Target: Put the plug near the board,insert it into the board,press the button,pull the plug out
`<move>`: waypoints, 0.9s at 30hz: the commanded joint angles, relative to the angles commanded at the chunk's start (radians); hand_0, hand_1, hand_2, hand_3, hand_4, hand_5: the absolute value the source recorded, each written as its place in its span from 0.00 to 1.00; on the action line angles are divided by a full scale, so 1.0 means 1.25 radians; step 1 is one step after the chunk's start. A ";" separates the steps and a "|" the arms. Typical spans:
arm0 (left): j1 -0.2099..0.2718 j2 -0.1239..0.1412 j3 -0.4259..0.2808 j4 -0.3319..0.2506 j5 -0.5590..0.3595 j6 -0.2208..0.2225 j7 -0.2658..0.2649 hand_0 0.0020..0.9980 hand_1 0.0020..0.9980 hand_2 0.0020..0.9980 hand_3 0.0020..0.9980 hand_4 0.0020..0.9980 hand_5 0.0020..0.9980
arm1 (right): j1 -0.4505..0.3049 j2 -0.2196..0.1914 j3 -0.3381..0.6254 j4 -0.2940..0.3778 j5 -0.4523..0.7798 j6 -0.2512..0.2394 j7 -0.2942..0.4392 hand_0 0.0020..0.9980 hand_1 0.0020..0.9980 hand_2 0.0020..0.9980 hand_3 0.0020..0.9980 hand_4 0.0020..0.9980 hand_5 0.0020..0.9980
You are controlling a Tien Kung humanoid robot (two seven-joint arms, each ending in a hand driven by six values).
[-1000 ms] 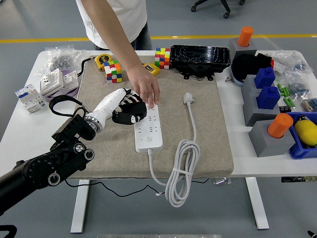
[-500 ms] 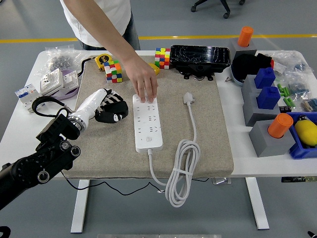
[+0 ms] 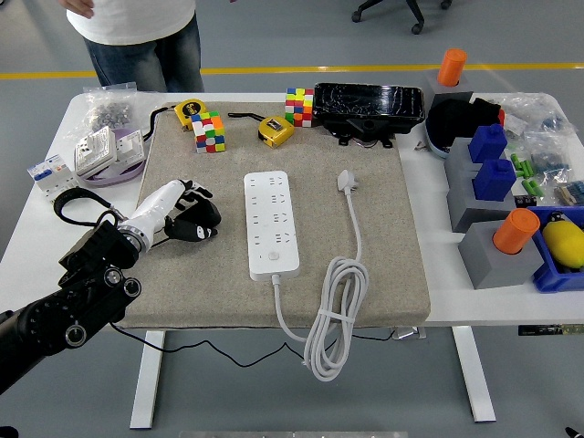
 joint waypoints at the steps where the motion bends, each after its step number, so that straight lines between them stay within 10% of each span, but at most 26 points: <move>1: 0.005 0.001 -0.009 -0.004 0.000 0.001 -0.004 1.00 1.00 1.00 1.00 1.00 0.57 | 0.000 0.001 0.000 0.000 0.000 0.000 0.000 0.75 0.72 0.73 0.73 1.00 0.67; 11: 0.089 0.026 -0.158 -0.100 -0.199 0.168 -0.232 0.93 1.00 1.00 1.00 1.00 0.40 | 0.007 0.003 0.007 0.001 -0.004 -0.001 0.001 0.75 0.72 0.73 0.73 1.00 0.67; 12: 0.096 0.029 -0.173 -0.108 -0.230 0.172 -0.248 0.55 0.59 0.55 0.57 0.87 0.26 | 0.008 0.002 0.007 0.000 -0.004 -0.002 0.001 0.75 0.72 0.72 0.73 1.00 0.67; 13: 0.104 0.032 -0.188 -0.114 -0.266 0.177 -0.261 0.55 0.59 0.55 0.57 0.87 0.26 | 0.010 0.002 0.007 0.001 -0.005 -0.002 0.000 0.75 0.72 0.72 0.73 1.00 0.67; 19: 0.145 0.046 -0.282 -0.154 -0.455 0.185 -0.285 0.49 0.53 0.54 0.56 0.83 0.24 | 0.019 0.000 0.007 0.004 -0.006 -0.003 0.001 0.75 0.72 0.72 0.73 1.00 0.67; 27: 0.165 0.058 -0.352 -0.184 -0.463 0.180 -0.273 0.48 0.51 0.53 0.56 0.81 0.23 | 0.039 0.001 0.014 -0.002 -0.010 -0.002 0.001 0.75 0.72 0.72 0.73 1.00 0.67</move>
